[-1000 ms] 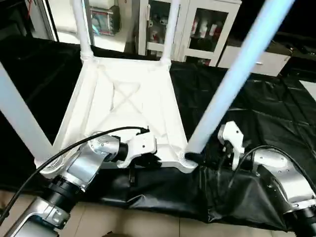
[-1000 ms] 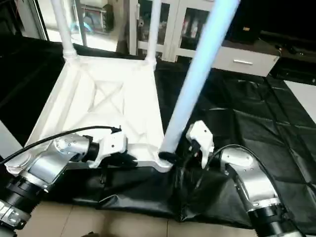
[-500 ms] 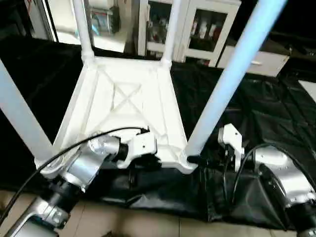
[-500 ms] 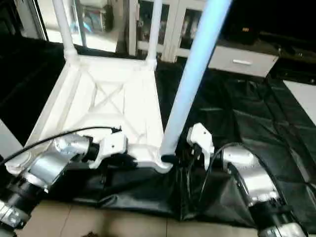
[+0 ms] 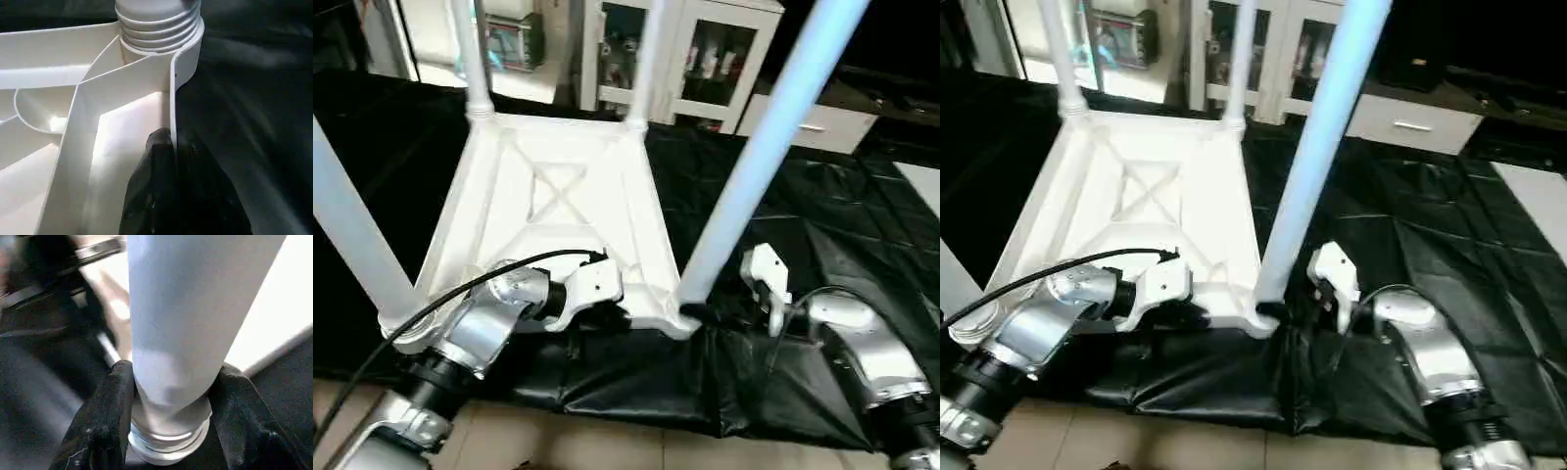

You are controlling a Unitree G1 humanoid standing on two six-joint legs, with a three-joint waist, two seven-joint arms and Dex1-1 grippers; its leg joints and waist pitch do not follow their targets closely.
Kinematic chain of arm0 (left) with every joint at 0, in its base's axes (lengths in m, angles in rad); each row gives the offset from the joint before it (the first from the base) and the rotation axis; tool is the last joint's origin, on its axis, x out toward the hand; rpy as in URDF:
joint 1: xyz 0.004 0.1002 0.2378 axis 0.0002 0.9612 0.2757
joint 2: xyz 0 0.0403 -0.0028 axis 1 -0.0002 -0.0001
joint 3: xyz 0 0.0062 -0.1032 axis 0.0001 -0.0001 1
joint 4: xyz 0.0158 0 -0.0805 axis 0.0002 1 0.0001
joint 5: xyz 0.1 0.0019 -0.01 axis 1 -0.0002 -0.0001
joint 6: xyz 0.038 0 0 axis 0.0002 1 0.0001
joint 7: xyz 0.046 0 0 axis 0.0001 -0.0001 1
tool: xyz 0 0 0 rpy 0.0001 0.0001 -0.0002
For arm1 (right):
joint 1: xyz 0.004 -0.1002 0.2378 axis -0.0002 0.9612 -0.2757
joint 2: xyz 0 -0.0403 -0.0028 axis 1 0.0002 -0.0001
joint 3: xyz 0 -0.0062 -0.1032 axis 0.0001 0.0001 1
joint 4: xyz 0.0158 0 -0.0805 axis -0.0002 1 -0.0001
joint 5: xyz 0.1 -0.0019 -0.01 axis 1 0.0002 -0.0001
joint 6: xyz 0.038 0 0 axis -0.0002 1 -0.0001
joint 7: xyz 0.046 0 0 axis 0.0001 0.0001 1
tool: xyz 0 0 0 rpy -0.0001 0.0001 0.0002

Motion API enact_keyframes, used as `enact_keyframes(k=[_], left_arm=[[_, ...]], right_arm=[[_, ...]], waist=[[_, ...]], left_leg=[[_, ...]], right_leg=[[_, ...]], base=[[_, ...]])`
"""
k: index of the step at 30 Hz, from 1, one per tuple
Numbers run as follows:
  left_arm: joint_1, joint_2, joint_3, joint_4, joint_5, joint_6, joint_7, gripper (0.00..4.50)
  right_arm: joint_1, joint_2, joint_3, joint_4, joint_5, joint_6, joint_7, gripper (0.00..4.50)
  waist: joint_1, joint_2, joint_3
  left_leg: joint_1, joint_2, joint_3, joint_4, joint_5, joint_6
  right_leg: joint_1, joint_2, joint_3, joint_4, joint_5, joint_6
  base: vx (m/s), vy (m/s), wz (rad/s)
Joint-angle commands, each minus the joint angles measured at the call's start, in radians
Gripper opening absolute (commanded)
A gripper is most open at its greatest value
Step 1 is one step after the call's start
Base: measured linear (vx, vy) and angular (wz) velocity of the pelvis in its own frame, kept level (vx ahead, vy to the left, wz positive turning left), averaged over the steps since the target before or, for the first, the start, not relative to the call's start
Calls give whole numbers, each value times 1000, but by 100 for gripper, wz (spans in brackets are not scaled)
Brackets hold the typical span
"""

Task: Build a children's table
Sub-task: Rotate leg to tighten

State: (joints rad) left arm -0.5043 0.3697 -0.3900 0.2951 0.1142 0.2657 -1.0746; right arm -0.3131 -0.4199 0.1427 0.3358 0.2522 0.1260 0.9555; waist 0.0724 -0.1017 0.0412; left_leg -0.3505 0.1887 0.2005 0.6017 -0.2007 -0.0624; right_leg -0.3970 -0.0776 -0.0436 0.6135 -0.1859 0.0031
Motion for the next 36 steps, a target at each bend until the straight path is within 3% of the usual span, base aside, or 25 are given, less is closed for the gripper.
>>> enact_keyframes(k=[1, 6, 8, 9, 10, 12, 14, 16, 22, 25, 27, 28, 31, 32, 36], left_arm=[[-23, -107, 40, 21, -76, 26, 82, 0], [-80, -195, 76, 77, -81, 107, 188, 0], [-118, -244, 101, 126, -70, 146, 275, 0], [-163, -302, 128, 196, -47, 170, 386, 0], [-172, -311, 132, 210, -41, 170, 408, 0], [-188, -324, 130, 238, -25, 160, 437, 0], [-208, -337, 131, 267, -12, 148, 464, 0], [-224, -345, 143, 282, -13, 137, 486, 0], [-228, -334, 146, 305, -10, 129, 487, 0], [-226, -326, 145, 311, -9, 122, 486, 0], [-223, -319, 144, 314, -8, 117, 483, 0], [-221, -310, 141, 315, -4, 111, 479, 0], [-219, -302, 141, 320, -1, 104, 475, 0], [-217, -294, 138, 320, 1, 98, 467, 0], [-198, -260, 119, 300, 4, 91, 412, 0]], right_arm=[[18, 44, 9, 67, -79, 82, -165, 193], [-5, 160, -5, 99, -124, 126, -374, 193], [-32, 217, -13, 132, -146, 134, -481, 192], [-74, 282, -23, 188, -170, 137, -615, 192], [-82, 295, -26, 199, -172, 138, -638, 192], [-108, 325, -39, 233, -177, 132, -703, 192], [-132, 344, -54, 258, -183, 118, -748, 192], [-152, 354, -67, 275, -190, 98, -771, 192], [-160, 363, -89, 283, -165, 59, -734, 192], [-150, 358, -92, 260, -147, 42, -707, 192], [-127, 354, -100, 200, -95, 48, -635, 192], [-106, 343, -98, 149, -65, 61, -581, 247], [-82, 326, -96, 94, -45, 79, -539, 267], [-66, 311, -96, 59, -35, 91, -516, 277], [-24, 253, -113, -31, -8, 120, -467, 318]], waist=[[-11, -11, -40], [-30, -9, -43], [-36, -6, -43], [-38, -3, -44], [-45, -4, -45], [-43, -6, -51], [-40, -4, -51], [-35, -8, -54], [-29, -6, -55], [-29, -5, -52], [-29, -2, -51], [-25, -2, -51], [-20, -2, -48], [-22, -5, -47], [-29, -1, -51]], left_leg=[[7, 44, -30, -81, -293, -13], [0, 41, -37, -83, -300, -23], [5, 39, -36, -82, -309, -23], [6, 40, -37, -81, -304, -25], [5, 37, -36, -82, -309, -31], [-1, 39, -38, -82, -276, -25], [3, 38, -32, -80, -258, -12], [-1, 37, -27, -77, -207, 10], [-2, 37, -21, -73, -137, 51], [1, 40, -22, -77, -176, 42], [2, 41, -24, -78, -199, 33], [5, 43, -24, -78, -204, 35], [-1, 42, -24, -81, -203, 40], [-8, 41, -28, -84, -213, 42], [-5, 45, -28, -80, -193, 41]], right_leg=[[18, -70, 37, -99, -492, -113], [18, -72, 32, -104, -538, -85], [12, -70, 32, -109, -535, -86], [11, -70, 34, -107, -512, -93], [10, -66, 32, -105, -494, -101], [20, -69, 33, -99, -431, -104], [17, -65, 36, -94, -359, -116], [24, -65, 37, -84, -260, -143], [30, -64, 38, -74, -156, -181], [29, -64, 37, -80, -212, -176], [28, -66, 37, -83, -242, -168], [27, -66, 38, -85, -245, -162], [29, -65, 39, -87, -242, -159], [36, -65, 37, -87, -265, -149], [31, -69, 39, -85, -252, -165]], base=[[0, 0, 0], [0, 0, 0], [0, 0, 0], [0, 0, 0], [0, 0, 0], [0, 0, 0], [0, 0, 0], [0, 0, 0], [0, 0, 0], [0, 0, 0], [0, 0, 0], [0, 0, 0], [0, 0, 0], [0, 0, 0], [0, 0, 0]])
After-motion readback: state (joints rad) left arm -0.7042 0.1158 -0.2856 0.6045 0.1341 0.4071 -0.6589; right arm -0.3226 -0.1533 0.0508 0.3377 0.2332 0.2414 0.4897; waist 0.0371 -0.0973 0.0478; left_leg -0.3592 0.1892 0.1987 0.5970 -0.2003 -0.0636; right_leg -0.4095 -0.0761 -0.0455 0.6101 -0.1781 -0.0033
